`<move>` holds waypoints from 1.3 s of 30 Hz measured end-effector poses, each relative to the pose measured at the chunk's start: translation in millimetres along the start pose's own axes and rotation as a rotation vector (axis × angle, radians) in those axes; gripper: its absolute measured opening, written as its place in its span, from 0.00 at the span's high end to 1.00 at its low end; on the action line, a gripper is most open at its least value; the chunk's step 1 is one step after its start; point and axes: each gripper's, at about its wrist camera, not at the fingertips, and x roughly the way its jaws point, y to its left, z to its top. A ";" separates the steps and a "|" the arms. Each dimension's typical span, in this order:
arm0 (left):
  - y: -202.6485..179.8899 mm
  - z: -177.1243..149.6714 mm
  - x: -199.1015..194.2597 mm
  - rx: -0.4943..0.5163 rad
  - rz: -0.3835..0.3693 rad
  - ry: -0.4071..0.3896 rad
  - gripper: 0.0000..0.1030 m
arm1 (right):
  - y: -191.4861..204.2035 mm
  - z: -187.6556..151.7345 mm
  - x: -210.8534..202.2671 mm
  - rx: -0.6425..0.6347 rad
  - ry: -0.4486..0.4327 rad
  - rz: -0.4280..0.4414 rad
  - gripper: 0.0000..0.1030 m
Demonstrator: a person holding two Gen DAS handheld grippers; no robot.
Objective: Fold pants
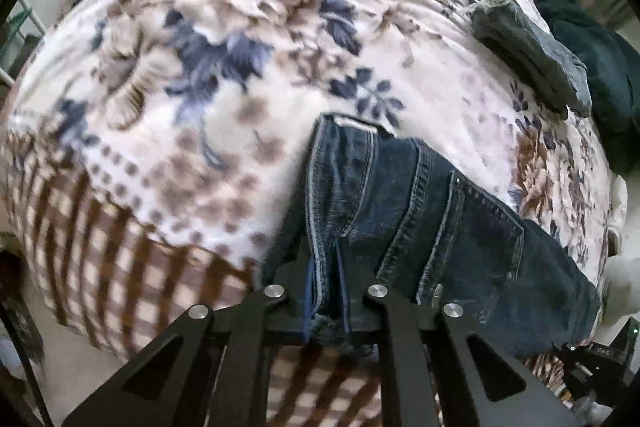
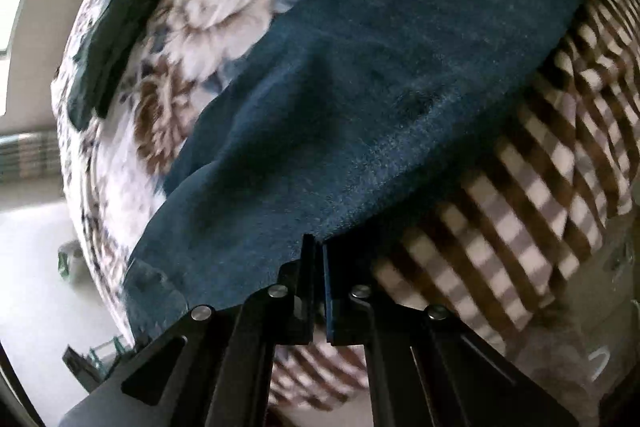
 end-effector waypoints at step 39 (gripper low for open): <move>-398.4 -113.5 79.6 0.420 0.101 0.172 0.16 | -342.7 293.9 -124.9 0.585 -0.321 0.015 0.63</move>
